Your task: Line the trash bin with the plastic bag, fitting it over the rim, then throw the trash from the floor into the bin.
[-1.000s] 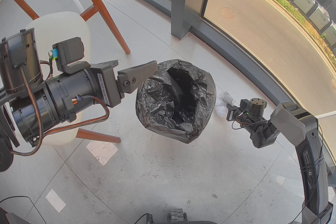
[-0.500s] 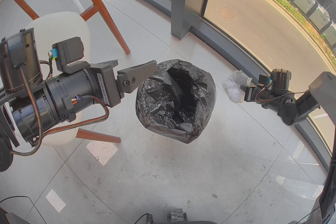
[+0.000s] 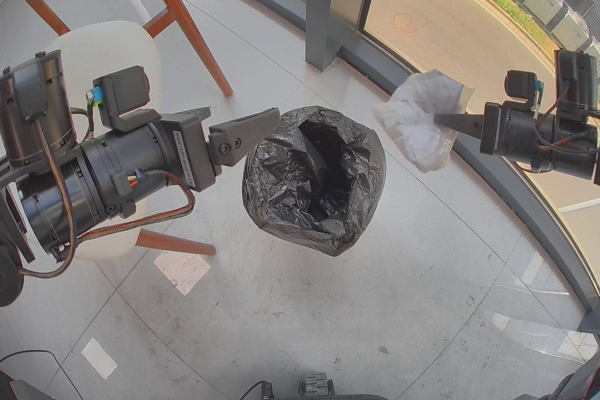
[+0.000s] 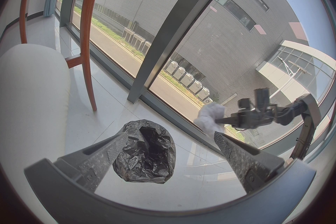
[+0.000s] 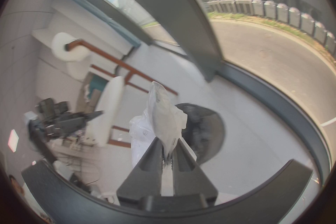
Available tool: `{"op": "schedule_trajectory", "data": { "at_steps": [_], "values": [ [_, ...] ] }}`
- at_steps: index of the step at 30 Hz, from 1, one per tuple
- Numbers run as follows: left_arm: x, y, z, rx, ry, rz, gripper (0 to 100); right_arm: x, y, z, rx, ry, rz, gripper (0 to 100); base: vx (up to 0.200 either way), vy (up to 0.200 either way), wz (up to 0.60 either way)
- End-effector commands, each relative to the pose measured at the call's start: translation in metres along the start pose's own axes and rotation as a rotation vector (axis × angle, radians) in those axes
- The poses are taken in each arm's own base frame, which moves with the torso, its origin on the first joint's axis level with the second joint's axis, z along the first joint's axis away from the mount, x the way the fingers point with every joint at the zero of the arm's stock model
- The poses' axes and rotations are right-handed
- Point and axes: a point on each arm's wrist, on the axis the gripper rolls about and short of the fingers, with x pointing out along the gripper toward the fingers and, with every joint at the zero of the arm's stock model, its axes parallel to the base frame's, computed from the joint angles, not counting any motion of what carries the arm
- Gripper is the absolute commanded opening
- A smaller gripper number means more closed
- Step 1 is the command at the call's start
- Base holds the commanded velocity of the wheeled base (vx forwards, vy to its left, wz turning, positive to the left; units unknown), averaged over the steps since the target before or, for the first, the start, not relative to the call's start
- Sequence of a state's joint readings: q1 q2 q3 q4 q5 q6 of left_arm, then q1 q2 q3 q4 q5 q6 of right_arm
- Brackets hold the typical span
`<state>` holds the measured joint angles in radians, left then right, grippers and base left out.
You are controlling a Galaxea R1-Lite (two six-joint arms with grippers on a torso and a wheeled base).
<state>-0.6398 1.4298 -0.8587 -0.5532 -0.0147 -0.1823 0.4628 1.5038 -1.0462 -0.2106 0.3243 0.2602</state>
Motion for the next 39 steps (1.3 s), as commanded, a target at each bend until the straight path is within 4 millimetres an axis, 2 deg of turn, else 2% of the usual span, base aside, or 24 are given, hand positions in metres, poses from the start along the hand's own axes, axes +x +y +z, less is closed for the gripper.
{"op": "schedule_trajectory", "data": {
  "at_steps": [1, 3, 7, 11, 14, 15, 19, 25, 27, 30, 36, 37, 38, 39],
  "values": [
    [0.000, 0.000, 0.000, 0.001, 0.000, 0.001, 100, 0.024, 0.044, -0.021, 0.001, 0.114, 0.180, 0, 0.000, 0.000, 0.00],
    [0.000, 0.000, 0.000, 0.001, -0.001, 0.002, 100, 0.039, 0.043, -0.024, -0.007, 0.097, 0.190, 0, 0.000, 0.000, 0.00],
    [-0.001, 0.001, 0.001, 0.000, -0.003, 0.004, 100, 0.055, 0.038, -0.025, -0.010, 0.059, 0.178, 0, 0.000, 0.000, 0.00],
    [0.000, 0.001, 0.001, 0.000, -0.003, 0.004, 100, 0.068, 0.038, -0.019, -0.010, 0.024, 0.170, 0, 0.000, 0.000, 0.00],
    [0.000, 0.001, 0.001, 0.000, -0.006, 0.003, 100, 0.070, 0.036, -0.019, -0.005, 0.022, 0.158, 0, 0.000, 0.000, 0.00],
    [0.000, 0.001, 0.001, 0.000, -0.006, 0.003, 100, 0.070, 0.035, -0.020, -0.005, 0.025, 0.155, 100, 0.000, 0.000, 0.00],
    [0.000, 0.001, 0.001, -0.002, -0.005, 0.005, 100, 0.068, 0.031, -0.019, -0.004, 0.019, 0.143, 100, 0.000, 0.000, 0.00],
    [-0.003, 0.000, 0.012, -0.010, -0.063, -0.002, 100, 0.049, 0.013, -0.004, 0.006, -0.039, 0.083, 100, 0.000, 0.000, 0.00],
    [-0.008, 0.002, 0.019, -0.010, -0.101, -0.001, 100, 0.029, 0.004, -0.002, 0.013, -0.060, 0.034, 100, 0.000, 0.000, 0.00],
    [-0.015, 0.003, 0.024, -0.009, -0.124, 0.004, 100, 0.009, -0.003, -0.008, 0.021, -0.079, -0.033, 100, 0.000, 0.000, 0.00],
    [-0.052, 0.017, 0.044, -0.001, -0.224, 0.091, 100, -0.040, -0.021, -0.026, 0.043, -0.139, -0.269, 100, 0.000, 0.000, 0.00],
    [-0.052, 0.017, 0.044, -0.001, -0.224, 0.091, 100, -0.040, -0.021, -0.026, 0.043, -0.139, -0.269, 100, 0.000, 0.000, 0.00],
    [-0.070, 0.023, 0.051, 0.002, -0.269, 0.139, 100, -0.061, -0.026, -0.022, 0.045, -0.197, -0.331, 100, 0.000, 0.000, 0.00],
    [-0.078, 0.025, 0.053, 0.006, -0.283, 0.163, 100, -0.069, -0.025, -0.019, 0.043, -0.226, -0.349, 100, 0.000, 0.000, 0.00]
  ]
}}
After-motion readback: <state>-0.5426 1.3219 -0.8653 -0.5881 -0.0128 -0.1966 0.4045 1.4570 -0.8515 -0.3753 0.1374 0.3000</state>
